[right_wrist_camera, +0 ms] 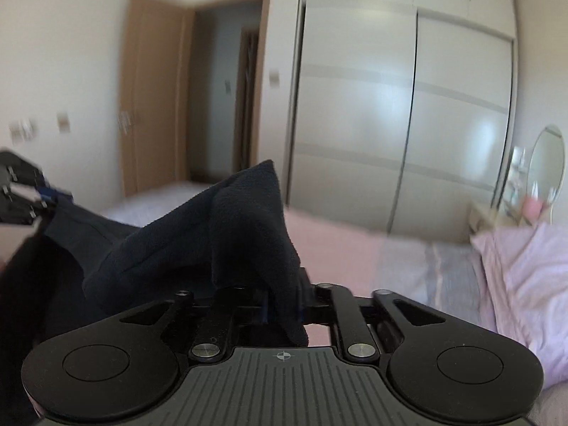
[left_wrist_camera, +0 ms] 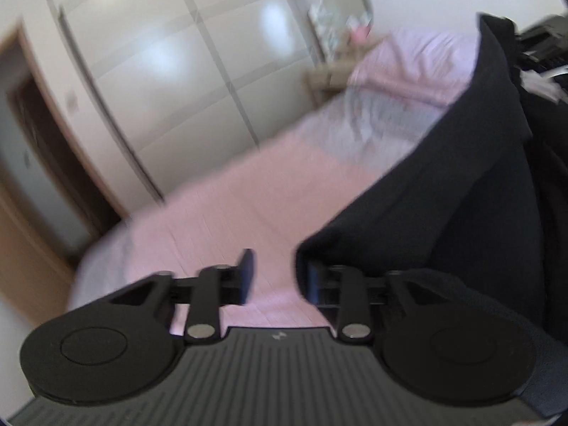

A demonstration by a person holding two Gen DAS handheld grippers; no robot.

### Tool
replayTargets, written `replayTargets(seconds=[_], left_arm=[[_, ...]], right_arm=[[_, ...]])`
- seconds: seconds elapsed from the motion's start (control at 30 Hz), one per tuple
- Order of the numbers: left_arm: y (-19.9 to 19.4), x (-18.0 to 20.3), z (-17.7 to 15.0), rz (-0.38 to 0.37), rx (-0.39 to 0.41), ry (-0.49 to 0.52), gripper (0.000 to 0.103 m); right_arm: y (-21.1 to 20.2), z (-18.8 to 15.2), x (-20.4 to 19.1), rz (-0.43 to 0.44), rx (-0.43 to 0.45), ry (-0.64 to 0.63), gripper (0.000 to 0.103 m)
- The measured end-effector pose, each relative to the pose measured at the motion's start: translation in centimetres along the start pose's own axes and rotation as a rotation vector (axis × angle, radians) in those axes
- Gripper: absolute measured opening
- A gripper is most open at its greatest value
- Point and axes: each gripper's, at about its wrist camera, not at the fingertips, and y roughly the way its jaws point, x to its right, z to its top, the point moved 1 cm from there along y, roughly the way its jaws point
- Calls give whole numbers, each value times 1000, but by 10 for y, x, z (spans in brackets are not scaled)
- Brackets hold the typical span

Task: Fold clothes
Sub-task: 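Lower the dark shirt onto the bed and open both grippers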

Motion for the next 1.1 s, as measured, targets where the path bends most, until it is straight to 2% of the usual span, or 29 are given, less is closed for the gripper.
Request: replayTargets(seconds=[0.03,0.07,0.13,0.23,0.3,0.37,0.43,0.5,0.6,0.7,0.8,0.87,0.97,1.03,1.1], left_arm=[[39,-1,-17,-7,-75,-38,35],[64,2,-34,-29,-117,-62,33],[95,13,-66,-91,-161,-94,31],[107,34,-108,-188,-220,-131,31],[99,50,-131,-239,-233,-126,36],[94,70,-143,-278,-238,-104,51],[101,85,-148,-299,-260,-110,51],[117,85,-149,-271,-284,-128,51],[142,68,-141,-178,-276,-140,50],[172,45,-129,-124,-274,-166,50],[203,37,-122,-127,-322,-137,50],[221,35,-120,-140,-359,-110,52],[238,32,-122,-152,-367,-83,52],[244,29,-119,-165,-332,-88,39],[245,19,-113,-141,-278,-116,33]], right_arm=[[38,-22,2,-41,-76,27,61],[68,-42,5,-66,-144,67,61],[97,-77,11,-63,-238,140,61],[127,-129,19,-36,-359,246,61],[135,-159,19,-13,-441,301,61],[126,-184,13,5,-486,366,61],[121,-211,22,24,-528,402,61],[119,-221,20,44,-555,391,61],[142,-222,6,99,-583,257,61],[182,-209,-12,168,-536,14,61],[236,-192,-35,229,-478,-240,61],[273,-192,-55,287,-501,-434,61],[315,-198,-81,361,-525,-676,61],[334,-193,-87,364,-468,-750,61],[349,-176,-78,307,-362,-707,61]])
